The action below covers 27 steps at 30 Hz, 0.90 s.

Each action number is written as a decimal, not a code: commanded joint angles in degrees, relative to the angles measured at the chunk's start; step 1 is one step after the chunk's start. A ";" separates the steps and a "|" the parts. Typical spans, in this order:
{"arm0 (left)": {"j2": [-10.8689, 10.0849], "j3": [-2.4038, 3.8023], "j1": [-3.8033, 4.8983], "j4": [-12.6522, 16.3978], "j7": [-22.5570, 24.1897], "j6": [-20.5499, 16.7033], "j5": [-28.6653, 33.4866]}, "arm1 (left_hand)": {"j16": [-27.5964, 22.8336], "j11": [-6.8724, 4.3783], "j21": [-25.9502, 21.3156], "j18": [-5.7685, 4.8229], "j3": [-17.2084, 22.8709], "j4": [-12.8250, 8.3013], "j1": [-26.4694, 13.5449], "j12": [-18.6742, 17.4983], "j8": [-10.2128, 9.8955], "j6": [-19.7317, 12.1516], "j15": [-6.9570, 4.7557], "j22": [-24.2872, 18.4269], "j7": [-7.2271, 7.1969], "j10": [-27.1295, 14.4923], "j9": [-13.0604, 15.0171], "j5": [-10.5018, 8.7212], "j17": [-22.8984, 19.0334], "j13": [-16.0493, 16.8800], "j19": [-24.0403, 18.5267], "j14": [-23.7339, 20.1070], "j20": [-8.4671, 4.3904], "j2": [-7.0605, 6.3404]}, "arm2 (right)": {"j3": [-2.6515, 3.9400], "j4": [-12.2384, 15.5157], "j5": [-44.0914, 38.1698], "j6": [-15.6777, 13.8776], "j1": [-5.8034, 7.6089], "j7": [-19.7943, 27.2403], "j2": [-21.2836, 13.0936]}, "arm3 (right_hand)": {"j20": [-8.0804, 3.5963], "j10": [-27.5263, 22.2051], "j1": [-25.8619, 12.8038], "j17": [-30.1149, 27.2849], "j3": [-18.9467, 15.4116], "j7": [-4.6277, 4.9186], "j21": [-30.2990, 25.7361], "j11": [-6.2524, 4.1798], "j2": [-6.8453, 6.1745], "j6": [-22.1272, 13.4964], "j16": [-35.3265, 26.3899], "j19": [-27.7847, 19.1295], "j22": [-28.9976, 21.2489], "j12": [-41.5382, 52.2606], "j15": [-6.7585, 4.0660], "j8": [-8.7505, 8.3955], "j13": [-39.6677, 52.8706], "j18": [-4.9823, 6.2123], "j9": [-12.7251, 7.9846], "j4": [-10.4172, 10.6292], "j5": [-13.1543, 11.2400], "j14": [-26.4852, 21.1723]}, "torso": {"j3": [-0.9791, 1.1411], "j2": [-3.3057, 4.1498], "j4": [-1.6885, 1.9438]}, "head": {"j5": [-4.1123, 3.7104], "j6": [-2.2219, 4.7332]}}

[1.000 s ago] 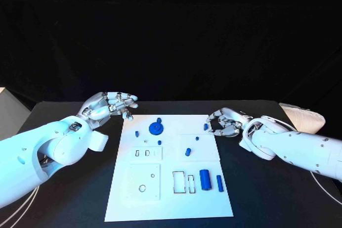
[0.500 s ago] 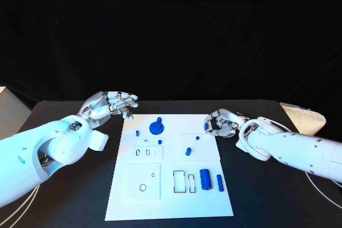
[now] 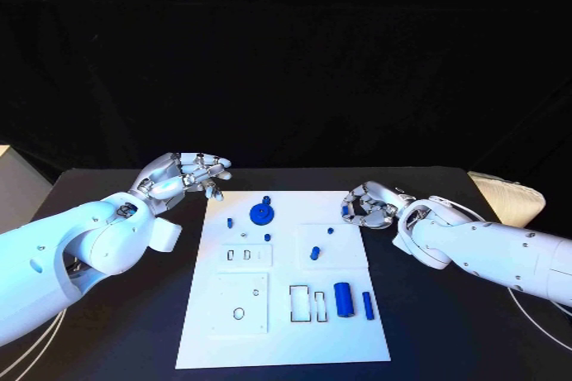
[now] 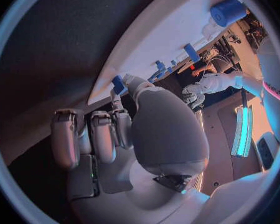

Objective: Assemble the parts on the task board

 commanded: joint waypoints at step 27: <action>-0.01 0.04 0.00 -0.04 0.09 1.36 -0.30 | -0.32 -0.08 0.06 0.27 -0.22 -0.06 0.01 0.26 -0.31 -0.23 0.09 0.03 -0.03 -0.38 0.06 -0.33 -0.05 0.05 -0.57 -0.44 -0.03 -0.27 | 0.09 2.66 -0.36 -7.73 0.03 -1.17 -0.52 | -1.70 1.44 0.67 12.96 5.39 -1.64 1.94 -1.67 2.72 2.43 0.51 4.29 11.77 1.15 -1.63 4.26 9.30 -0.26 1.67 -2.07 -3.02 5.57 | -0.12 -0.32 -0.09 | 0.21 0.18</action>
